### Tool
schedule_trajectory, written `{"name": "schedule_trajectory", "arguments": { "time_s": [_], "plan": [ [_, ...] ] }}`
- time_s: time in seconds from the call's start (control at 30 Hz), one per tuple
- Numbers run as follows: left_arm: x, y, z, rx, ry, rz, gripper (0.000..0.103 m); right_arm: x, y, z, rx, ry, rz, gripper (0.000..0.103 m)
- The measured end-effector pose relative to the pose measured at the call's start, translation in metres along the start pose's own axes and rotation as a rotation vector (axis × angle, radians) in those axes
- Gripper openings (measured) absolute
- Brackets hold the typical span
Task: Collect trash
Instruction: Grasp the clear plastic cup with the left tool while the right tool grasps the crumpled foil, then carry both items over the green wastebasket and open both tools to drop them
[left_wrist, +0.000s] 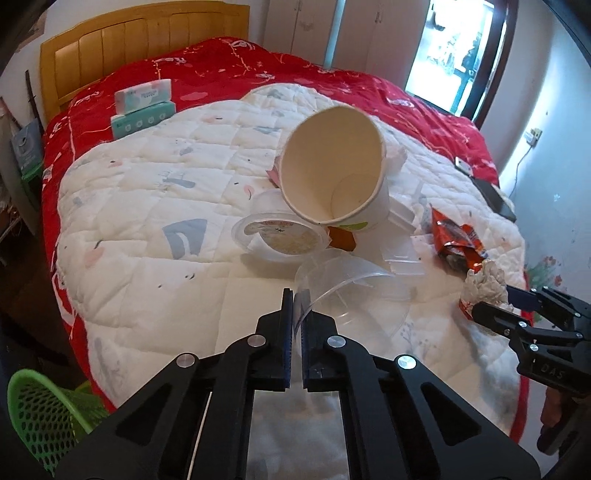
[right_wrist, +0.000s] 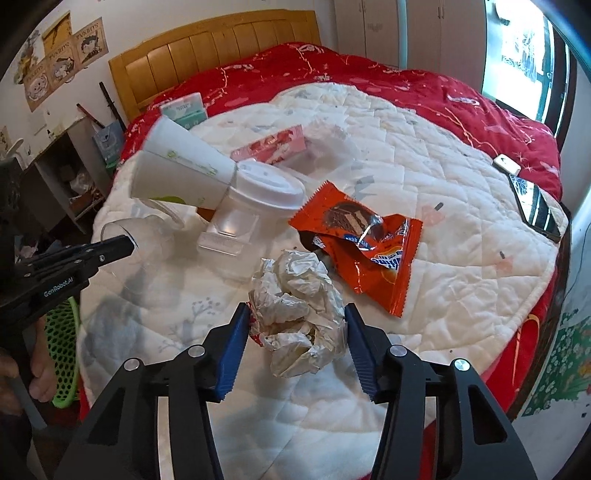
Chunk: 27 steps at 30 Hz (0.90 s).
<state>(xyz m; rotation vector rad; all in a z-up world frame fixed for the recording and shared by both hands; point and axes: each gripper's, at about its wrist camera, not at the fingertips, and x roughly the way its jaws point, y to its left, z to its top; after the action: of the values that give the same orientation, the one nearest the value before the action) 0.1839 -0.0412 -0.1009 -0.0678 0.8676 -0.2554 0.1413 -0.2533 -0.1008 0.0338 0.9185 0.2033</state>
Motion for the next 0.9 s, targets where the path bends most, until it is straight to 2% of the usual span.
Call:
{"name": "schedule_trajectory", "arguments": {
  "time_s": [0.27,0.4,0.63,0.9],
  "plan": [
    [-0.052,0.019,-0.019,-0.070,-0.041,0.010,0.002,-0.036,0.021,-0.005,-0.010,-0.048,0.050,0.050],
    [-0.085,0.041,-0.036,-0.123,-0.058,0.050,0.002,-0.048,0.042,-0.006,-0.026,-0.062,0.098,0.050],
    [-0.131,0.095,-0.074,-0.217,-0.064,0.195,0.002,-0.056,0.089,-0.009,-0.098,-0.063,0.173,0.050],
    [-0.153,0.154,-0.119,-0.315,-0.019,0.360,0.002,-0.050,0.152,-0.013,-0.196,-0.036,0.256,0.050]
  ]
}}
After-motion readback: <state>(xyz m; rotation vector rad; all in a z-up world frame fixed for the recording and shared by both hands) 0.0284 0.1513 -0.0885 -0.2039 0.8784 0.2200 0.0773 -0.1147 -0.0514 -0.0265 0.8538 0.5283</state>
